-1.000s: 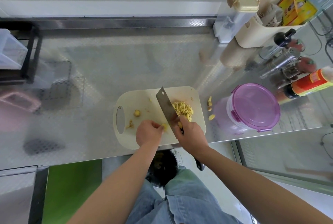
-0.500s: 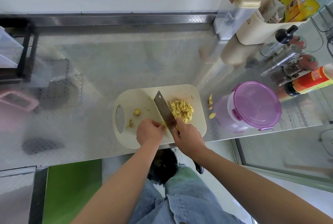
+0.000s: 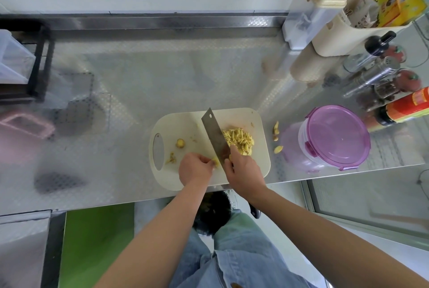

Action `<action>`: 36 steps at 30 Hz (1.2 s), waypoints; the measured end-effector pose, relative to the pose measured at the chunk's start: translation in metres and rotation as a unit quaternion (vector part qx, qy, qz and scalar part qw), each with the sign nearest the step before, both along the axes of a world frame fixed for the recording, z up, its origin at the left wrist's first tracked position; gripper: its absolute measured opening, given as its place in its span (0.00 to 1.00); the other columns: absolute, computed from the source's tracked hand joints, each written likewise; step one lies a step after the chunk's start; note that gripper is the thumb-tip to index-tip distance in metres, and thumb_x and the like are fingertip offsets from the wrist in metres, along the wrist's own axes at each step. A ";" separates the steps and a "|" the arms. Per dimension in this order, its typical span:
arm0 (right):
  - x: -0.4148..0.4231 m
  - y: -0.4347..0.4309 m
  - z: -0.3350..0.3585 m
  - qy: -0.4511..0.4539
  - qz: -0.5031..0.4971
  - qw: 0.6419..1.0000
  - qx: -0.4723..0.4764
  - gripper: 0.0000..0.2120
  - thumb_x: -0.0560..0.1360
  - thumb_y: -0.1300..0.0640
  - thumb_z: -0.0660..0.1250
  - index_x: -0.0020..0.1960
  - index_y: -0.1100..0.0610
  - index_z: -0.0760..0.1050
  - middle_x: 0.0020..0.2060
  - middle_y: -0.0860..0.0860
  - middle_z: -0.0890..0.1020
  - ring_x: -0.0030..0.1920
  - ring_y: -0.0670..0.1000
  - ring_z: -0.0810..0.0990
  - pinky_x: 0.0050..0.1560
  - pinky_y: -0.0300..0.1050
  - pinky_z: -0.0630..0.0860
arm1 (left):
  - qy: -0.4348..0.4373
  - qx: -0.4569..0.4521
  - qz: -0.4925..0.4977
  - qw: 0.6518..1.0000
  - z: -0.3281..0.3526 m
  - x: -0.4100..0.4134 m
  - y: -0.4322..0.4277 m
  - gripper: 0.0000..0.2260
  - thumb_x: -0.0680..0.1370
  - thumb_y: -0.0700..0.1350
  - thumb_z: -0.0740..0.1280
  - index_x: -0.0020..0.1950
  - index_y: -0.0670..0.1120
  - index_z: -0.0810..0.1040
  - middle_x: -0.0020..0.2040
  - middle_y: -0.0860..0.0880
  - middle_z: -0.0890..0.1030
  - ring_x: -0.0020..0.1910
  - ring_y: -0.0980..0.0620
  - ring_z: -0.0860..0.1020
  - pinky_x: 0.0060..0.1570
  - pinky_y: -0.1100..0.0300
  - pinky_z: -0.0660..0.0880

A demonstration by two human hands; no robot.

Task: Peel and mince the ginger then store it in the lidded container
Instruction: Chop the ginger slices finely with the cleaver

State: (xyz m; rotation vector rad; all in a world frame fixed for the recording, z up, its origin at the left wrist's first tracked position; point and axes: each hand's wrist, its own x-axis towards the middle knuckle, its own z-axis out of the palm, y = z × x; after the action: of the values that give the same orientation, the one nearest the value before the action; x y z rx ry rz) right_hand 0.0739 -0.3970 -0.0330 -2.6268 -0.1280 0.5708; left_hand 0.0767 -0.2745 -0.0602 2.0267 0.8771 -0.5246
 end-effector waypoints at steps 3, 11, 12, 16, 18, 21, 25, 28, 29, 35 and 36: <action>-0.004 -0.001 0.005 0.003 0.010 1.000 -0.005 0.03 0.81 0.57 0.54 0.49 0.54 0.60 0.28 0.48 0.67 0.27 0.47 0.65 0.27 0.42 0.55 | 0.002 -0.007 0.004 1.000 0.000 0.001 0.000 0.06 0.69 0.48 0.76 0.35 0.50 0.82 0.36 0.51 0.83 0.39 0.49 0.81 0.36 0.62 0.71; -0.006 0.002 0.010 0.021 0.014 0.999 -0.028 0.04 0.81 0.57 0.53 0.48 0.53 0.59 0.29 0.49 0.66 0.28 0.46 0.64 0.27 0.40 0.55 | -0.002 -0.011 0.003 1.000 0.001 0.000 0.000 0.04 0.71 0.48 0.75 0.38 0.49 0.83 0.36 0.51 0.82 0.39 0.49 0.80 0.36 0.61 0.70; -0.006 0.002 0.009 0.023 0.013 0.999 -0.029 0.04 0.81 0.57 0.53 0.47 0.54 0.59 0.29 0.49 0.66 0.28 0.46 0.64 0.27 0.40 0.55 | -0.002 -0.010 0.003 1.000 0.001 0.000 0.000 0.04 0.71 0.48 0.75 0.38 0.49 0.83 0.36 0.51 0.83 0.39 0.49 0.81 0.36 0.61 0.70; -0.005 0.007 0.003 0.029 0.009 0.999 -0.036 0.05 0.80 0.57 0.54 0.46 0.54 0.60 0.30 0.49 0.67 0.30 0.50 0.67 0.30 0.44 0.60 | 0.004 -0.011 0.001 1.000 0.001 0.002 0.001 0.05 0.71 0.47 0.75 0.36 0.50 0.82 0.36 0.51 0.82 0.39 0.49 0.81 0.35 0.61 0.69; -0.006 0.009 0.000 0.030 0.014 0.998 -0.046 0.04 0.81 0.56 0.53 0.48 0.54 0.59 0.32 0.51 0.69 0.33 0.54 0.71 0.34 0.46 0.65 | 0.012 -0.013 0.001 1.000 0.001 0.005 0.002 0.06 0.71 0.48 0.75 0.35 0.51 0.81 0.36 0.51 0.82 0.39 0.49 0.80 0.35 0.62 0.68; -0.007 0.011 -0.003 0.030 0.017 0.998 -0.056 0.02 0.81 0.56 0.53 0.50 0.54 0.61 0.35 0.52 0.72 0.35 0.56 0.73 0.35 0.47 0.67 | 0.022 -0.020 0.001 1.000 0.000 0.006 0.003 0.07 0.70 0.48 0.76 0.34 0.51 0.81 0.37 0.51 0.83 0.40 0.49 0.80 0.36 0.61 0.69; 0.006 0.022 -0.003 0.023 0.031 0.997 -0.071 0.02 0.81 0.59 0.54 0.50 0.55 0.60 0.35 0.52 0.73 0.36 0.56 0.74 0.37 0.47 0.69 | 0.022 -0.020 -0.001 1.000 0.001 0.007 0.004 0.03 0.70 0.47 0.74 0.37 0.50 0.83 0.37 0.49 0.83 0.41 0.48 0.81 0.37 0.61 0.70; 0.020 0.029 -0.004 0.016 0.036 0.997 -0.064 0.02 0.81 0.59 0.55 0.52 0.56 0.62 0.36 0.53 0.74 0.36 0.57 0.73 0.36 0.47 0.69 | 0.015 -0.023 0.006 1.000 0.001 0.005 0.003 0.05 0.71 0.48 0.73 0.35 0.49 0.82 0.37 0.49 0.83 0.40 0.48 0.80 0.36 0.62 0.69; 0.022 0.028 -0.004 0.015 0.036 0.997 -0.060 0.03 0.81 0.59 0.55 0.54 0.57 0.62 0.36 0.53 0.73 0.36 0.57 0.73 0.36 0.47 0.68 | 0.014 -0.022 0.007 1.000 0.000 0.005 0.003 0.07 0.71 0.49 0.73 0.34 0.49 0.81 0.35 0.49 0.83 0.39 0.48 0.81 0.35 0.62 0.68; 0.016 0.007 -0.007 -0.009 0.014 0.999 -0.027 0.08 0.82 0.55 0.53 0.58 0.58 0.65 0.34 0.52 0.73 0.35 0.56 0.75 0.32 0.45 0.65 | 0.026 -0.023 0.007 0.999 -0.003 0.006 0.003 0.04 0.69 0.46 0.73 0.36 0.46 0.84 0.35 0.49 0.83 0.39 0.48 0.82 0.36 0.62 0.71; 0.014 0.005 -0.007 -0.009 0.018 1.000 -0.023 0.08 0.82 0.55 0.53 0.57 0.58 0.65 0.34 0.53 0.73 0.34 0.56 0.75 0.31 0.45 0.64 | 0.028 -0.024 0.006 0.999 -0.003 0.006 0.003 0.04 0.69 0.45 0.73 0.35 0.46 0.83 0.35 0.49 0.83 0.39 0.48 0.82 0.36 0.62 0.71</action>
State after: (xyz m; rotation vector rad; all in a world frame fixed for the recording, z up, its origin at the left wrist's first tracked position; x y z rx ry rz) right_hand 0.0883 -0.3918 -0.0405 -2.6792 -0.1694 0.5681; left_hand 0.0828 -0.2713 -0.0629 1.9709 0.9004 -0.5936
